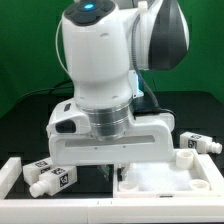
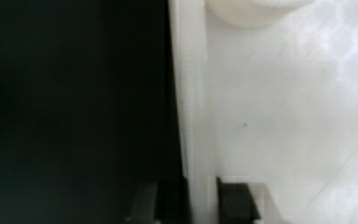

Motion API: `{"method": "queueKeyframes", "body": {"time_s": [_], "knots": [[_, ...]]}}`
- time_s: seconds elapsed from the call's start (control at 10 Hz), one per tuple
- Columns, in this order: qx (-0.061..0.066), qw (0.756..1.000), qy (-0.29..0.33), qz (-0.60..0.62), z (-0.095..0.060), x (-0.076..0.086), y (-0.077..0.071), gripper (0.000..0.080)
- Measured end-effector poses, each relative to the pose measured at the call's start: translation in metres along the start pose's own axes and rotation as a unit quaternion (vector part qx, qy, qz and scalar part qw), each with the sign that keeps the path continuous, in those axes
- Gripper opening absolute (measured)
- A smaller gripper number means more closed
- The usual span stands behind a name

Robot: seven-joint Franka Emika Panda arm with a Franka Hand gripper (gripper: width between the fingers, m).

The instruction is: Assemble one leg

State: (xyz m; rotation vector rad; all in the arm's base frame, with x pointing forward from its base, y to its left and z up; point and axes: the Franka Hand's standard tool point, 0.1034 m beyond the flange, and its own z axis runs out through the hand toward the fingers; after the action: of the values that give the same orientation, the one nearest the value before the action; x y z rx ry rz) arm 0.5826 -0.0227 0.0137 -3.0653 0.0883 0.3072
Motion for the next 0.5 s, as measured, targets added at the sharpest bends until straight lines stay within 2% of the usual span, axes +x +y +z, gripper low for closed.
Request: {"method": "queueKeyframes", "body": {"time_s": [0.3,0.4,0.5], "knots": [[-0.001,1.0,-0.001,0.001,0.001,-0.0001,-0.0004,0.0055],[-0.007,1.0,0.001,-0.001,0.0005,0.0027,-0.0018,0.0055],[-0.008,1.0,0.005,-0.002,-0.0009,0.0093,-0.0019,0.0055]]}}
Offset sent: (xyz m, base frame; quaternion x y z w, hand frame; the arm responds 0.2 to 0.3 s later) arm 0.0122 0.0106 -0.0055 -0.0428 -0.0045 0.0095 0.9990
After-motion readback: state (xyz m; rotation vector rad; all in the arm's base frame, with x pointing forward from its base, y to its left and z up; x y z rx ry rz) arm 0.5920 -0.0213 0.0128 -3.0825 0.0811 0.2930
